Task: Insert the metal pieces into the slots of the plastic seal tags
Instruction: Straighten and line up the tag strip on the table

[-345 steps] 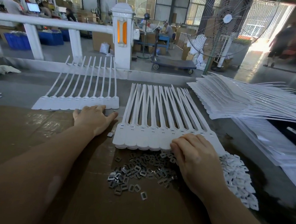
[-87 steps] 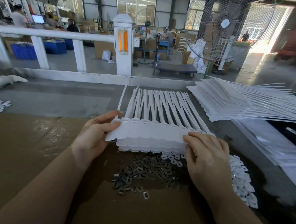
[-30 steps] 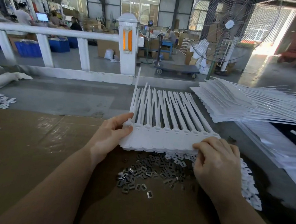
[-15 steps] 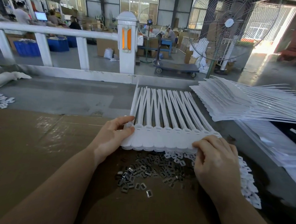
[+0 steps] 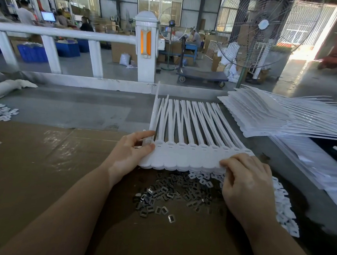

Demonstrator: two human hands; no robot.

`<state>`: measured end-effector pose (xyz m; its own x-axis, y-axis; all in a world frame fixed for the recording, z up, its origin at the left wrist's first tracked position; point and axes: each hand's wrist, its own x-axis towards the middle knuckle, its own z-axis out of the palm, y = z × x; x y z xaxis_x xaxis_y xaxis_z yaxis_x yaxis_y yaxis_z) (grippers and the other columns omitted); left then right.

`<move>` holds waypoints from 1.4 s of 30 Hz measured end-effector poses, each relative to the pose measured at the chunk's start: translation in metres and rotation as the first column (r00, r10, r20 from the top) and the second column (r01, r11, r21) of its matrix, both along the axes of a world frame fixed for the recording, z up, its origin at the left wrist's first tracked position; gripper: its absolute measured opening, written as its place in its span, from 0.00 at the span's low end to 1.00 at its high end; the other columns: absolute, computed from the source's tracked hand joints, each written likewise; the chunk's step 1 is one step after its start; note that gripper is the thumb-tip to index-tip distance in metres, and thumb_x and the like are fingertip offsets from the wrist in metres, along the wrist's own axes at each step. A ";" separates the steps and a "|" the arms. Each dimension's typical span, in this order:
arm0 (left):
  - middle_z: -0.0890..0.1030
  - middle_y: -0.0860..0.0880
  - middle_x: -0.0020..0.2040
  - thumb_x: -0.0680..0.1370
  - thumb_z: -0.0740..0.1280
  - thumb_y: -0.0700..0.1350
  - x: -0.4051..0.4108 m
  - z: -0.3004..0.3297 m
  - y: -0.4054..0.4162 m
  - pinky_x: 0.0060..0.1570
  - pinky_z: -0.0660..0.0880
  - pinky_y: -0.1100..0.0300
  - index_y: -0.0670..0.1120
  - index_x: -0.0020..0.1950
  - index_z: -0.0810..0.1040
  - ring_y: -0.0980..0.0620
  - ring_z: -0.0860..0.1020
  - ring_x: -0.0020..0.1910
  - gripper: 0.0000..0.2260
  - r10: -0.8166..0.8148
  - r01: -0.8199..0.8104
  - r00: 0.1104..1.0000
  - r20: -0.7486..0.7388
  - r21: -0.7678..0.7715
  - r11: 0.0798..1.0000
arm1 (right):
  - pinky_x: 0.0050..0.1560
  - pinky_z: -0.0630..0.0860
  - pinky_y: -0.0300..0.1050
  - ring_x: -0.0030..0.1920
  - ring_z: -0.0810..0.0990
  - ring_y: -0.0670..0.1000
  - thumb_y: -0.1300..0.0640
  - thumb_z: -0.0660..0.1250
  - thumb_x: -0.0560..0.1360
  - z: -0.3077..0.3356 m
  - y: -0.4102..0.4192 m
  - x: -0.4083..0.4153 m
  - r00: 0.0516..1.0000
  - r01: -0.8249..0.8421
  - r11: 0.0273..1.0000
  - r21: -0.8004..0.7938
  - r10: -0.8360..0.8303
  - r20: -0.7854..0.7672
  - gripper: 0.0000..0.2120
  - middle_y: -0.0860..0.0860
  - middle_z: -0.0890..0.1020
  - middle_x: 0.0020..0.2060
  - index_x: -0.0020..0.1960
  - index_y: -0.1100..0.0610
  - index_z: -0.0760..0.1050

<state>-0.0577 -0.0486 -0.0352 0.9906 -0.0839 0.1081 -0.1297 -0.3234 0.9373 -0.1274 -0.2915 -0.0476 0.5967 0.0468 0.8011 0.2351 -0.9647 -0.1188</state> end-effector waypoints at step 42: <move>0.79 0.52 0.56 0.75 0.69 0.43 0.003 -0.001 -0.001 0.62 0.73 0.53 0.55 0.59 0.78 0.55 0.76 0.58 0.13 0.003 -0.002 1.000 0.025 -0.048 0.999 | 0.50 0.61 0.42 0.41 0.76 0.47 0.54 0.64 0.73 0.004 0.067 -0.003 0.842 -0.373 0.928 0.017 0.346 -0.415 0.07 0.45 0.79 0.38 0.42 0.51 0.80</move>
